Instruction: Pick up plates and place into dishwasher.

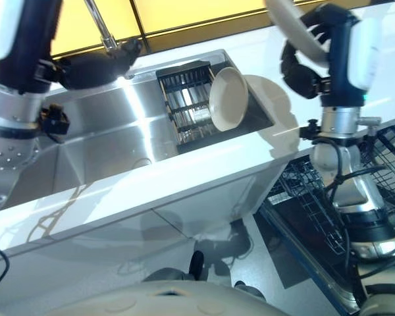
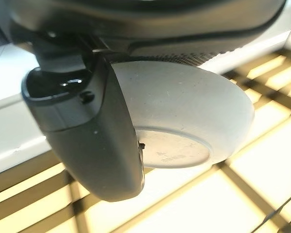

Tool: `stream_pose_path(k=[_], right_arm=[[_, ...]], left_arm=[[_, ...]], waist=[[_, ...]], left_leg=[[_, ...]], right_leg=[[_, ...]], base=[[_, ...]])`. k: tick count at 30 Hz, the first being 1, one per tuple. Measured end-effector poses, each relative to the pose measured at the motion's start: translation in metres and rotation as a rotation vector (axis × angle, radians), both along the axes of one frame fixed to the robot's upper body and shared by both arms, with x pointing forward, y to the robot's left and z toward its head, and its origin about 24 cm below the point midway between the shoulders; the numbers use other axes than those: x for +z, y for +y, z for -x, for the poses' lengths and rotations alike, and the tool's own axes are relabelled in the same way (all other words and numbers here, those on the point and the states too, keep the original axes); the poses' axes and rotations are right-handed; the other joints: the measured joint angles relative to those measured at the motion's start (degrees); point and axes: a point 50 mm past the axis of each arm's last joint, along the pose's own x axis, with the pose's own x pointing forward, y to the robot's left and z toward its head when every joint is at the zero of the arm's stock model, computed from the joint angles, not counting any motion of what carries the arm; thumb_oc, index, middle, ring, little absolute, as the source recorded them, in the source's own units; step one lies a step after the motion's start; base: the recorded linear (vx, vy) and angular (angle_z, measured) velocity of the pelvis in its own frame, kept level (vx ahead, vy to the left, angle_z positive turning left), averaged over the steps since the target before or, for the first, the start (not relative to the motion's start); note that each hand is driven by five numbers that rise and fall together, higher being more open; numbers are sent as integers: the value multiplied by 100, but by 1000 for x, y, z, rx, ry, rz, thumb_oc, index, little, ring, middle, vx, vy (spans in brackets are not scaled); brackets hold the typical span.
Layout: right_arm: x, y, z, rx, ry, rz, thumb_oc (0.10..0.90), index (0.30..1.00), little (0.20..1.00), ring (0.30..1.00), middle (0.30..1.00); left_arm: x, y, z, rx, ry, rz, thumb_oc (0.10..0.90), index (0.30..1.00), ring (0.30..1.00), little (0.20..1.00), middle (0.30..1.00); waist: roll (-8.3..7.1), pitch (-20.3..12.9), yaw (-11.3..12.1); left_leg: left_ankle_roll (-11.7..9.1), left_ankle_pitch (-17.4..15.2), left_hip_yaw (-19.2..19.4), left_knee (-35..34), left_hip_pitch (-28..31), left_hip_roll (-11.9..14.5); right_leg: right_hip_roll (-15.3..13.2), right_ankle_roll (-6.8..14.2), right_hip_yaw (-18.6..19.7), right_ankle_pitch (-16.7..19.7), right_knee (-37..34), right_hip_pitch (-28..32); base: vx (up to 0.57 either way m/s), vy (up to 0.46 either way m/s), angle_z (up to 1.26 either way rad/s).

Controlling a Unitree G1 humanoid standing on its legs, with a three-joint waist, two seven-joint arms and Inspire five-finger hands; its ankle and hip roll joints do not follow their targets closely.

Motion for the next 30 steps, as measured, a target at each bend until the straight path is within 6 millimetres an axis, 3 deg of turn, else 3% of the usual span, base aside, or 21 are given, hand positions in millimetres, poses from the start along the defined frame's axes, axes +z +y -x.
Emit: stream_pose_path(k=[1, 7, 17, 20, 24, 26, 27, 28, 30], right_arm=[[4, -12, 6, -58, -29, -5, 100, 300, 200, 300, 300], [14, -41, 25, -212, -158, -48, 100, 300, 200, 300, 300], [18, -64, 43, -306, -219, -86, 100, 300, 200, 300, 300], [-3, -77, 43, -303, -88, -181, 100, 300, 200, 300, 300], [-52, -92, 44, -313, 161, -337, 100, 300, 200, 300, 300], [-89, -91, 51, -300, 322, -409, 100, 300, 200, 300, 300], [-89, -91, 51, -300, 322, -409, 100, 300, 200, 300, 300], [-114, -90, 56, -295, 440, -461, 100, 300, 200, 300, 300], [-140, -89, 62, -281, 577, -531, 100, 300, 200, 300, 300]], left_arm=[[-13, 8, -4, 41, 70, 4, 800, 900, 900, 900, 900], [-60, 40, -14, 215, 300, 49, 800, 900, 900, 900, 900], [-109, 75, -19, 417, 499, 152, 800, 900, 900, 900, 900], [-120, 80, -18, 444, 535, 171, 800, 900, 900, 900, 900], [-128, 79, -15, 447, 552, 191, 800, 900, 900, 900, 900], [-134, 84, -8, 471, 566, 201, 800, 900, 900, 900, 900], [-134, 84, -8, 471, 566, 201, 800, 900, 900, 900, 900], [-138, 86, -5, 486, 574, 213, 800, 900, 900, 900, 900], [-140, 85, -5, 484, 575, 225, 800, 900, 900, 900, 900]], waist=[[-1, 1, -12], [-30, 19, -152], [-207, 130, -380], [-233, 144, -453], [-258, 159, -509], [-259, 158, -519], [-259, 158, -519], [-257, 159, -576], [-260, 161, -610]], left_leg=[[0, 0, 6, 0, 2, 2], [7, -14, 119, 0, 35, 27], [9, -97, 387, -1, 172, 93], [15, -109, 424, -1, 190, 95], [6, -129, 497, -2, 221, 112], [-4, -163, 561, -2, 251, 133], [-4, -163, 561, -2, 251, 133], [-4, -167, 563, -2, 246, 135], [-6, -170, 571, -2, 249, 141]], right_leg=[[0, 0, 10, 0, 0, -3], [3, -1, 275, 1, 0, -29], [11, -15, 624, 15, 11, -38], [4, -9, 655, 20, 12, -38], [9, -9, 720, 20, 15, -37], [18, -9, 791, 20, 18, -36], [18, -9, 791, 20, 18, -36], [21, -10, 797, 20, 16, -40], [22, -10, 803, 20, 17, -39]], base=[[15, -38, -3], [13, -36, -10], [3, -13, -17], [-7, 7, -6], [-15, 4, -9], [-5, -2, -16], [-2, -5, -7], [0, 0, 0], [-5, -2, -4]])
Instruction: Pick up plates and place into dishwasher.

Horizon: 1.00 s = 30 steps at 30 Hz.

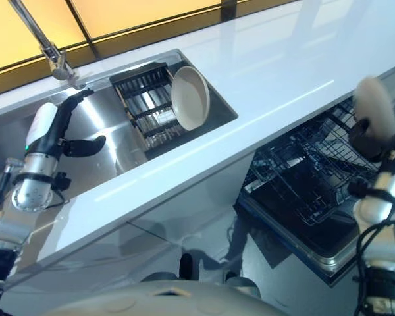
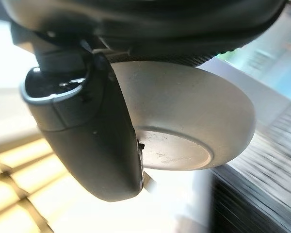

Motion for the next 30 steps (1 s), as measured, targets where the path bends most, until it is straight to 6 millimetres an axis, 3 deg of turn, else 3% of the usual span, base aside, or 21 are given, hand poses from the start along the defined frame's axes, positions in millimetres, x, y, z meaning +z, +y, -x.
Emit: stream_pose_path(k=[5, 9, 23, 30], right_arm=[[-39, 19, -6, 184, 266, -154, 100, 300, 200, 300, 300], [-58, 39, -10, 336, 428, -206, 100, 300, 200, 300, 300], [-55, 45, -29, 362, 454, -224, 100, 300, 200, 300, 300], [-79, 42, -24, 250, 544, -200, 100, 300, 200, 300, 300]], left_arm=[[-1, -1, 0, 0, -1, 5, 800, 900, 900, 900, 900], [-1, -1, 0, 2, -2, 5, 800, 900, 900, 900, 900], [-2, -2, 0, 7, -5, -23, 800, 900, 900, 900, 900], [-1, -5, -3, -7, -10, -25, 800, 900, 900, 900, 900]], waist=[[1, 0, -92], [0, 0, -88], [-4, -1, 63], [-2, -2, 185]], left_leg=[[-5, -3, 77, 0, 13, 33], [-10, -7, 78, -1, 39, 39], [-12, -2, -4, 1, 43, 26], [-21, 7, -62, 1, 67, 23]], right_leg=[[14, -16, 46, 20, -1, -1], [18, -16, 43, 20, -2, 13], [19, -16, -45, 20, -7, 65], [23, -16, -93, 20, -15, 115]], base=[[-2, 1, -7], [0, 0, 0], [0, -1, 2], [5, 5, 3]])
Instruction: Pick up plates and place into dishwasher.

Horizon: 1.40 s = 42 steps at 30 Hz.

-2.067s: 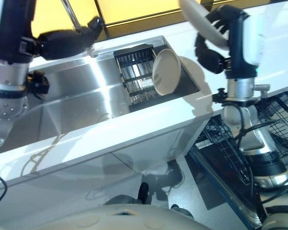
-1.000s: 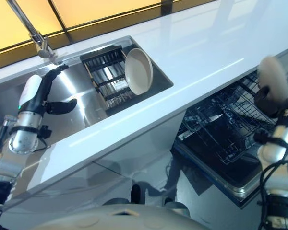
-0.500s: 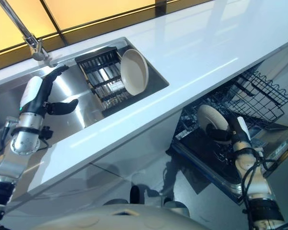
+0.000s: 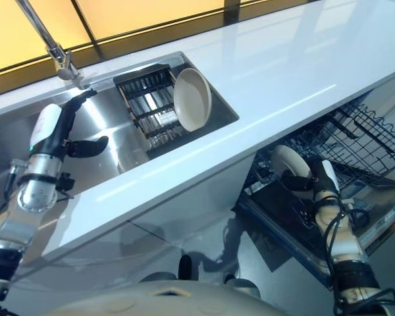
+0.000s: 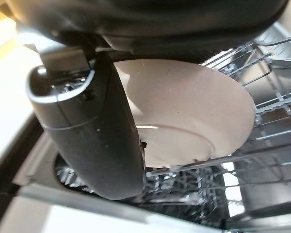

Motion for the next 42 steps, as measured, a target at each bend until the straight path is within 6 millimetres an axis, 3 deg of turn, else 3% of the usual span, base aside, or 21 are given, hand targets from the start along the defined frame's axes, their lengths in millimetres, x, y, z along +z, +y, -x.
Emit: stream_pose_path(k=[12, 13, 14, 15, 27, 35, 42], right_arm=[[-7, -1, -9, 52, 144, 144, 100, 300, 200, 300, 300], [-9, -1, -8, 53, 161, 138, 366, 528, 466, 528, 528], [-9, -1, -8, 54, 168, 134, 742, 851, 842, 851, 851], [-9, -1, -8, 55, 172, 129, 800, 900, 900, 900, 900], [-8, 8, -3, 53, 165, -32, 800, 900, 900, 900, 900], [18, 20, -12, 77, -17, -320, 800, 900, 900, 900, 900], [37, 26, -11, 132, -139, -366, 800, 900, 900, 900, 900]], left_arm=[[-2, -1, 0, -3, 11, 0, 800, 900, 900, 900, 900], [-2, -1, 0, -3, 12, 0, 800, 900, 900, 900, 900], [-2, -1, 0, 1, 14, 0, 800, 900, 900, 900, 900], [-3, 0, 0, 6, 17, 0, 800, 900, 900, 900, 900], [-11, -5, -1, -4, 58, 35, 800, 900, 900, 900, 900], [-34, 4, 1, 69, 141, 86, 800, 900, 900, 900, 900], [-34, 4, 1, 69, 140, 103, 800, 900, 900, 900, 900]], waist=[[0, -10, -4], [0, -12, -2], [0, -13, -2], [-2, -17, -3], [12, -27, -32], [121, -65, -184], [124, -66, -186]], left_leg=[[-13, 46, -96, 0, -4, -1], [-15, 49, -102, 0, -3, 1], [-17, 53, -108, 0, -3, 2], [-19, 54, -112, 0, -3, 4], [-21, 59, -115, 0, -6, 7], [-22, 57, -84, -1, -10, 13], [-23, 56, -79, -2, -21, 11]], right_leg=[[8, -1, -89, 0, 4, 19], [9, -1, -91, 0, 6, 20], [10, -1, -96, 0, 6, 21], [14, -1, -98, 0, 6, 24], [31, -3, -92, 0, 8, 19], [31, -3, -64, 0, 8, 6], [24, -3, -63, 0, 9, -5]], base=[[-4, 3, 3], [0, 0, 0], [0, 0, 0], [0, 0, 0], [0, 0, 0], [0, 0, 0], [0, 0, 0]])
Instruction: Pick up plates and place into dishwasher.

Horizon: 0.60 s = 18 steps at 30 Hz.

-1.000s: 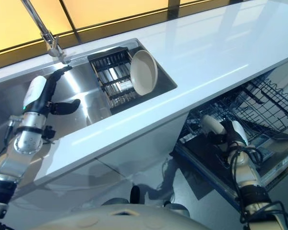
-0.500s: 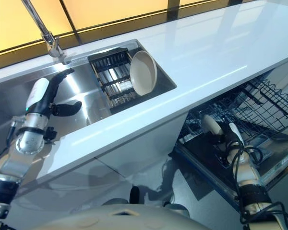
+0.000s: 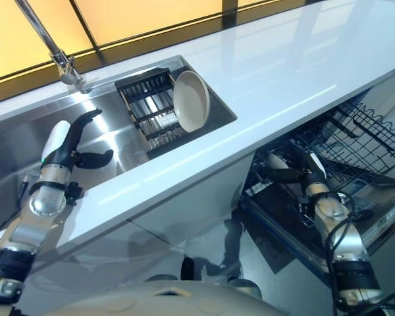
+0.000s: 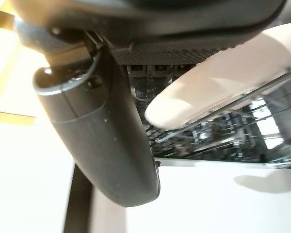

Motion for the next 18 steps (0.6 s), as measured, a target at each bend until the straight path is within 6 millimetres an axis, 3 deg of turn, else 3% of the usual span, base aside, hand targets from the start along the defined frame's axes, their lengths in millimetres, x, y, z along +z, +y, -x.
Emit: stream_pose_path(k=[8, 13, 18], right_arm=[[20, -9, -1, -62, -100, 32, 800, 900, 900, 900, 900], [44, -13, -1, -87, -234, -39, 800, 900, 900, 900, 900], [70, -22, 0, -154, -388, 11, 800, 900, 900, 900, 900]], left_arm=[[0, 0, 0, 4, 0, 17, 800, 900, 900, 900, 900], [0, 1, 0, 6, -1, 20, 800, 900, 900, 900, 900], [2, 2, 0, 9, -10, 15, 800, 900, 900, 900, 900]], waist=[[-2, 1, -10], [-2, 1, -10], [-6, 0, -11]], left_leg=[[1, -2, 16, -1, -4, 1], [6, -7, 78, -1, -13, 3], [12, -15, 98, -1, -44, 4]], right_leg=[[-14, 0, 8, 0, 1, -10], [-13, 0, 51, 0, 3, -23], [-14, 0, 101, 1, 24, -94]], base=[[0, 0, 0], [-21, -1, -4], [-22, 10, -4]])
